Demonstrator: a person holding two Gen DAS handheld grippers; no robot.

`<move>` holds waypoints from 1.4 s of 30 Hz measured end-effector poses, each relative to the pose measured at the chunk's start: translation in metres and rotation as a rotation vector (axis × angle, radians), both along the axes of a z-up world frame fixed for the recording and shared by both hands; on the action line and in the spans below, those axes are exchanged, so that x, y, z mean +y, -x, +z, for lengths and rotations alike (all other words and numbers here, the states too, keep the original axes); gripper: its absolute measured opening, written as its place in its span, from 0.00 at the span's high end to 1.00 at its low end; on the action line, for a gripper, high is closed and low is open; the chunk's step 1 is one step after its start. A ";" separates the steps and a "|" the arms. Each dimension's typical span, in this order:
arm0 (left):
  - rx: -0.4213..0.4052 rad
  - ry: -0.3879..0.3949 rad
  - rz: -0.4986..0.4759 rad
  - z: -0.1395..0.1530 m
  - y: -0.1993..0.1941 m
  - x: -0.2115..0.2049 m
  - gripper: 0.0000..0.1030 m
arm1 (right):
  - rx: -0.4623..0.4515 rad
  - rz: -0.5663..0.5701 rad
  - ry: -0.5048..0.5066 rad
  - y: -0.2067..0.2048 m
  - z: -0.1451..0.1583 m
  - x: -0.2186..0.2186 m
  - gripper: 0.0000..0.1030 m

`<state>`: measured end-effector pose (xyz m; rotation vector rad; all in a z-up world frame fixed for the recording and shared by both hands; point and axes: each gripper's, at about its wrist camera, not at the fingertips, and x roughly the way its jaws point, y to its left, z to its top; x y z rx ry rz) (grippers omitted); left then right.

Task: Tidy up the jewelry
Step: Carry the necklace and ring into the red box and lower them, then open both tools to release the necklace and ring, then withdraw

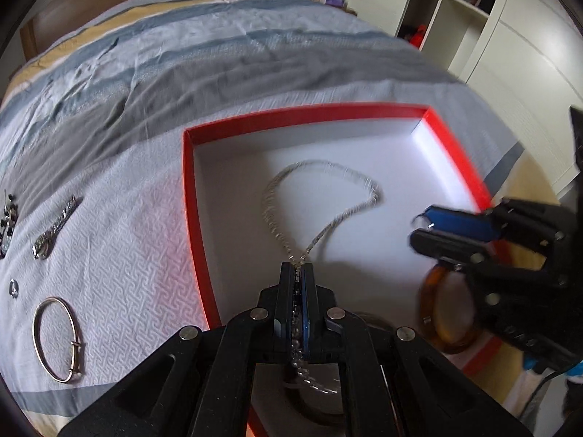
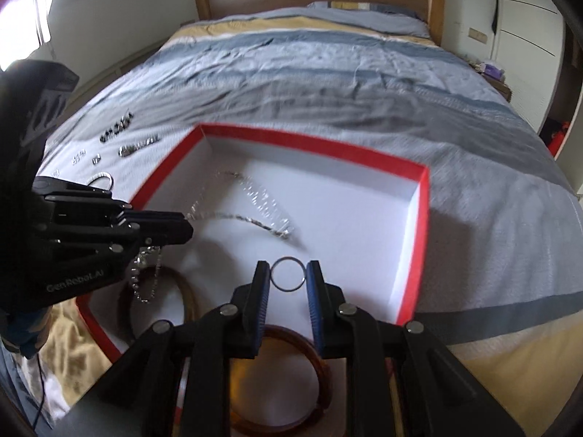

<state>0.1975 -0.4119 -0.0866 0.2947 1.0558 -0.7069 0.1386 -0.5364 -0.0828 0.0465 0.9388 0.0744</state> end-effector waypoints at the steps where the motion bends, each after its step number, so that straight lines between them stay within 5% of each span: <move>1: -0.013 -0.004 -0.006 -0.001 0.001 0.000 0.95 | 0.002 0.008 0.013 0.000 -0.003 0.001 0.81; 11: -0.052 -0.004 0.032 -0.005 0.006 0.011 0.95 | -0.001 0.066 0.094 0.004 -0.009 0.015 0.80; 16: 0.001 0.006 0.042 -0.002 0.003 0.016 0.94 | -0.002 0.057 0.096 0.008 -0.002 0.016 0.80; 20: -0.003 -0.010 0.020 0.004 0.010 0.013 0.75 | -0.010 0.022 0.099 0.016 0.009 0.009 0.78; 21: -0.013 -0.011 0.016 0.008 0.014 0.013 0.62 | -0.016 0.016 0.103 0.020 0.013 0.008 0.78; 24: -0.044 -0.003 0.015 0.026 0.024 0.013 0.52 | -0.033 0.001 0.113 0.034 0.027 0.007 0.78; 36: -0.135 0.158 0.020 0.123 0.086 0.060 0.45 | -0.125 -0.106 0.097 0.104 0.086 0.018 0.78; 42: -0.148 0.114 -0.015 0.136 0.129 0.093 0.41 | -0.168 -0.091 0.112 0.134 0.116 0.044 0.77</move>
